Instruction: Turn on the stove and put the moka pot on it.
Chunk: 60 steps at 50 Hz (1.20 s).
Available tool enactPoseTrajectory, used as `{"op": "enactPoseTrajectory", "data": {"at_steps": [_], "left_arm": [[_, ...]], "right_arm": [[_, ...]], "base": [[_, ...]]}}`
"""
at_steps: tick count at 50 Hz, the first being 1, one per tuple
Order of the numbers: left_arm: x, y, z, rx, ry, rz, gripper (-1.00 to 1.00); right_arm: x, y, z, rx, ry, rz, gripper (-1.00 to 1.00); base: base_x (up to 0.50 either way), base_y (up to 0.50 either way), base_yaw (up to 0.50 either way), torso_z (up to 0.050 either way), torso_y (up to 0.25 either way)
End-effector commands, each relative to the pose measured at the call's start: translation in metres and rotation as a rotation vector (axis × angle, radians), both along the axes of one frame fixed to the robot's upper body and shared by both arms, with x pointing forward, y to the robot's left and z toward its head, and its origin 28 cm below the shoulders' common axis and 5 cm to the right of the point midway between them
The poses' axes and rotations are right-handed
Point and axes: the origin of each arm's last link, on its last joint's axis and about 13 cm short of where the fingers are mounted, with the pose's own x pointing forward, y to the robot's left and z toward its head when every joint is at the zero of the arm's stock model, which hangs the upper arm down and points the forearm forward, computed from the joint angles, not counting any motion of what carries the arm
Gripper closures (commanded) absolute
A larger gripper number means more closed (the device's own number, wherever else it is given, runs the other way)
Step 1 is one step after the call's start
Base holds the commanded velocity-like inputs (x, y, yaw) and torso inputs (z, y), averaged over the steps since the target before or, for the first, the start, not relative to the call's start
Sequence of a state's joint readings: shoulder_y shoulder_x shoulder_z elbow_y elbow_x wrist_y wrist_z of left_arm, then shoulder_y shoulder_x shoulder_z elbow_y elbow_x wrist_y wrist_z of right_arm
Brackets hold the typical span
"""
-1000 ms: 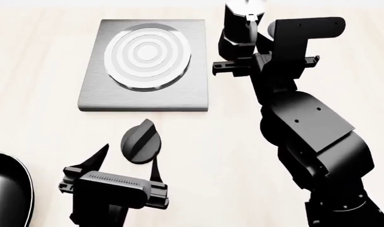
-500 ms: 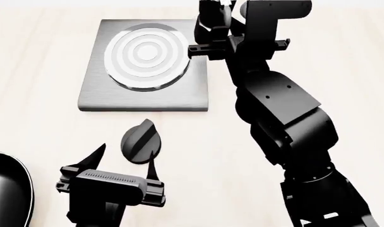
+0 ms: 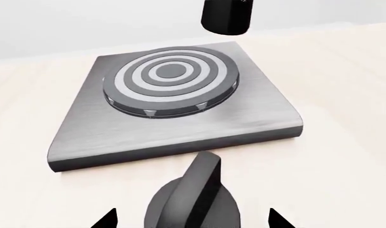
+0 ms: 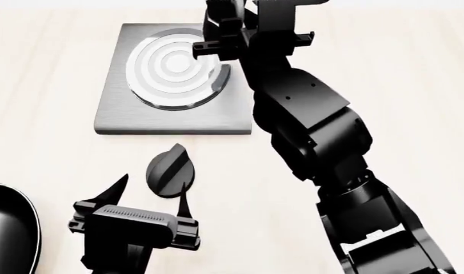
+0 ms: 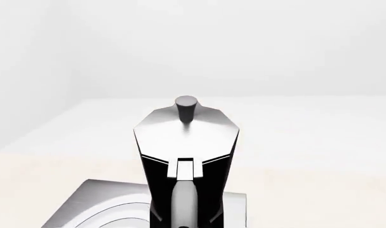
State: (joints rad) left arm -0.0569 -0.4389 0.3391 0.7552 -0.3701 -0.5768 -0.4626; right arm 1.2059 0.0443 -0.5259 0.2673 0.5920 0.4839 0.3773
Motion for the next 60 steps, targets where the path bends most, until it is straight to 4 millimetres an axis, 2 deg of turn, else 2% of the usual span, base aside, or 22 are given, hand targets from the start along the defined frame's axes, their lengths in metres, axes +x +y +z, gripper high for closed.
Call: {"op": "enactPoseTrajectory", "data": {"at_steps": [1,14,40,60], "left_arm": [[0.003,0.0,0.0,-0.01,0.0,-0.012,-1.0],[0.004,-0.001,0.0,-0.008,0.004,-0.02,-1.0],[0.003,0.0,0.0,-0.009,0.003,-0.018,-1.0],[0.003,0.0,0.0,-0.009,0.002,-0.018,-1.0]], "right_arm": [[0.0,0.017,0.012,0.013,-0.043,0.049,1.0],[0.002,0.028,0.014,0.025,-0.04,0.083,1.0],[-0.009,0.052,0.011,0.004,-0.042,0.159,1.0],[-0.009,0.053,0.001,-0.013,-0.028,0.163,1.0]], "base": [[0.0,0.0,0.0,0.0,0.0],[0.0,0.0,0.0,0.0,0.001],[0.0,0.0,0.0,0.0,0.001],[0.0,0.0,0.0,0.0,0.001]]}}
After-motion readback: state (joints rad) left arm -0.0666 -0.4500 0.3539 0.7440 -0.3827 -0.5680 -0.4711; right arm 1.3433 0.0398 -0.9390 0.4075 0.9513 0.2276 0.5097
